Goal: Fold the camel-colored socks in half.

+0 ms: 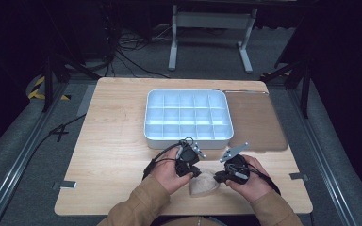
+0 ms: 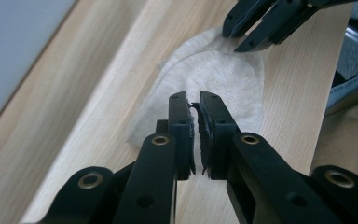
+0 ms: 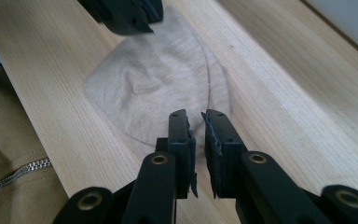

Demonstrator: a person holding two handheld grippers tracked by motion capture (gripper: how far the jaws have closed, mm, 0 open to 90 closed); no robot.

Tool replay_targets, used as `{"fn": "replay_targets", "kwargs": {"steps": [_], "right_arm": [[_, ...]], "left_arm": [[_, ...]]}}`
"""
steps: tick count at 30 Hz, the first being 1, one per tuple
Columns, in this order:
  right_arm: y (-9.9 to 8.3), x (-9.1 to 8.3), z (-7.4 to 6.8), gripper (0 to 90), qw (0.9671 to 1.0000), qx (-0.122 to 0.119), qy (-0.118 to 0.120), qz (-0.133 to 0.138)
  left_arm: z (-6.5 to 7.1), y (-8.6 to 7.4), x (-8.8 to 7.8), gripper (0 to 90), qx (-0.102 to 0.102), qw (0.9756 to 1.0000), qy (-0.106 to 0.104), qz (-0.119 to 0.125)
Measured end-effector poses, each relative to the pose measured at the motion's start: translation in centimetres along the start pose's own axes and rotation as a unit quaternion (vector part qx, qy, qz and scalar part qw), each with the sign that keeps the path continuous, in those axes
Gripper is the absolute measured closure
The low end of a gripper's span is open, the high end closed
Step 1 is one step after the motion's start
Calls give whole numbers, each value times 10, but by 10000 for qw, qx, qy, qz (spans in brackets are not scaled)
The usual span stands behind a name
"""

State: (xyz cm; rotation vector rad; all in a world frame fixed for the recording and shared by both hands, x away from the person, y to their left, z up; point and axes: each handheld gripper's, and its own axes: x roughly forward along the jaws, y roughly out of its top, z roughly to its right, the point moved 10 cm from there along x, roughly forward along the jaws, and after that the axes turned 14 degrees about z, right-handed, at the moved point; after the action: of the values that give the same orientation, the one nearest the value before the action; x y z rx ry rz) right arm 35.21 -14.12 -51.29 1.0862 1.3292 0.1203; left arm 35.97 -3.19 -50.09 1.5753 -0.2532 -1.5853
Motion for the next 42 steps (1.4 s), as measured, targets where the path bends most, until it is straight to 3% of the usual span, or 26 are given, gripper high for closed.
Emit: {"fn": "replay_targets", "kwargs": {"steps": [17, 21, 27, 34, 39, 42], "right_arm": [[-2, -11, 13, 761, 9997, 203, -151, 70], [1, -11, 9, 803, 9997, 144, -118, 128], [4, 1, -8, 863, 9997, 69, 152, 180], [3, 12, -14, 869, 9995, -47, 238, 184], [10, 6, -17, 883, 9991, 33, 245, 355], [5, 11, -17, 891, 9994, -3, 269, 227]], "left_arm": [[15, -11, 9, 850, 191, 9991, -193, -337], [16, -13, 13, 852, 224, 9989, -192, -368], [16, -20, 21, 858, 301, 9972, -169, -656], [17, -21, 25, 860, 266, 9975, -159, -639], [18, -22, 27, 862, 238, 9976, -106, -645], [17, -21, 25, 850, 280, 9975, -144, -629]]}}
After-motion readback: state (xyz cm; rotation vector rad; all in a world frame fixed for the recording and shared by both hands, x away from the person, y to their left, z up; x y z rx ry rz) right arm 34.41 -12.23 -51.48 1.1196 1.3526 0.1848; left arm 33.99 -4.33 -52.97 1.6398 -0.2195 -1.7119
